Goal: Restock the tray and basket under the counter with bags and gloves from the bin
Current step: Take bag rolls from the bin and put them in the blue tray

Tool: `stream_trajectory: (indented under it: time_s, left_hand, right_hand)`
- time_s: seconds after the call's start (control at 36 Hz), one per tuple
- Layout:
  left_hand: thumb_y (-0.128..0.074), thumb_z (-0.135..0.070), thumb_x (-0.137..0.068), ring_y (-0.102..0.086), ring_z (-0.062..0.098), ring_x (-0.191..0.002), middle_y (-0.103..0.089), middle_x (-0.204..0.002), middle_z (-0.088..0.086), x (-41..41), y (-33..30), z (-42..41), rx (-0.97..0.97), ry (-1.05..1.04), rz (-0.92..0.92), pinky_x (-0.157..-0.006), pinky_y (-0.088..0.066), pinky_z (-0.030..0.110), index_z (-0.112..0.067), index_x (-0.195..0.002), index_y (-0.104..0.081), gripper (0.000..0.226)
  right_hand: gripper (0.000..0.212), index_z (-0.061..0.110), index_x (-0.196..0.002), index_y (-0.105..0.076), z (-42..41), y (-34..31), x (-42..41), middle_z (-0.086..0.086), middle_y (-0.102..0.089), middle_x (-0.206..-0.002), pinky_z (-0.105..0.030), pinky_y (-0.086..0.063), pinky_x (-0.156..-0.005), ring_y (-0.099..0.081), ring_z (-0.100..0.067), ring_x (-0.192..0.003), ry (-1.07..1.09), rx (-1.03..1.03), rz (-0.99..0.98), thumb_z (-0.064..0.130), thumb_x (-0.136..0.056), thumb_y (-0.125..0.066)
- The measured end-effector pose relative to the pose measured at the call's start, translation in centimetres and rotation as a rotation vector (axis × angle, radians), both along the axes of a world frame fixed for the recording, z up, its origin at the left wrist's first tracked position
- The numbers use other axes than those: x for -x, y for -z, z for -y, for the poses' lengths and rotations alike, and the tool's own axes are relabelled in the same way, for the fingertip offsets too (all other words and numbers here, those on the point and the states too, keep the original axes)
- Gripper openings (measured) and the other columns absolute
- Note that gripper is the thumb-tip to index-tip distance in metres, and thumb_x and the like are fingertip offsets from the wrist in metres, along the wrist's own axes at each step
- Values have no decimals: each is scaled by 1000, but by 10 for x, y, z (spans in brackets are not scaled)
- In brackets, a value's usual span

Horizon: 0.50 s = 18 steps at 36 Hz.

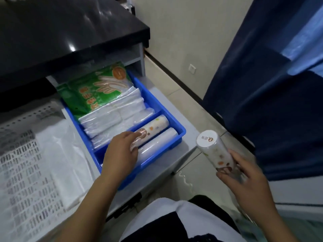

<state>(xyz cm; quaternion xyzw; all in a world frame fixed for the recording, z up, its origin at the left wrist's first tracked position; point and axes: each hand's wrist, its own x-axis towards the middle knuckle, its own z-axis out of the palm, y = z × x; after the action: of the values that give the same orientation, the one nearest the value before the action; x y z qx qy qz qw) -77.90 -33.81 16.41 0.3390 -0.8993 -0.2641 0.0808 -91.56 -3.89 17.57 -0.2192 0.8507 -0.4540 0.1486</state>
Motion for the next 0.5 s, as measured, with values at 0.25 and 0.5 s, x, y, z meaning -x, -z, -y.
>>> stream_trajectory:
  time_s: [0.25, 0.5]
  left_hand:
    - [-54, -29, -97, -47, 17, -129, -50, -145, -7, -21, -13, -22, -133, -73, 203, -108, -41, 35, -29, -141, -50, 45]
    - [-50, -32, -98, -57, 6, -108, -51, -139, -10, -27, -8, -32, -624, -565, -83, -90, -46, 26, -39, -145, -42, 48]
  right_hand:
    - [66, 41, -130, -55, 54, -17, 78, 42, -54, -113, 3, -41, -74, -51, 20, -105, -248, -37, -51, 15, -75, -81]
    - [62, 31, -134, -56, 141, -53, 103, 11, -58, -124, -29, -45, -92, -51, -12, -114, -872, -201, -329, 17, -79, -79]
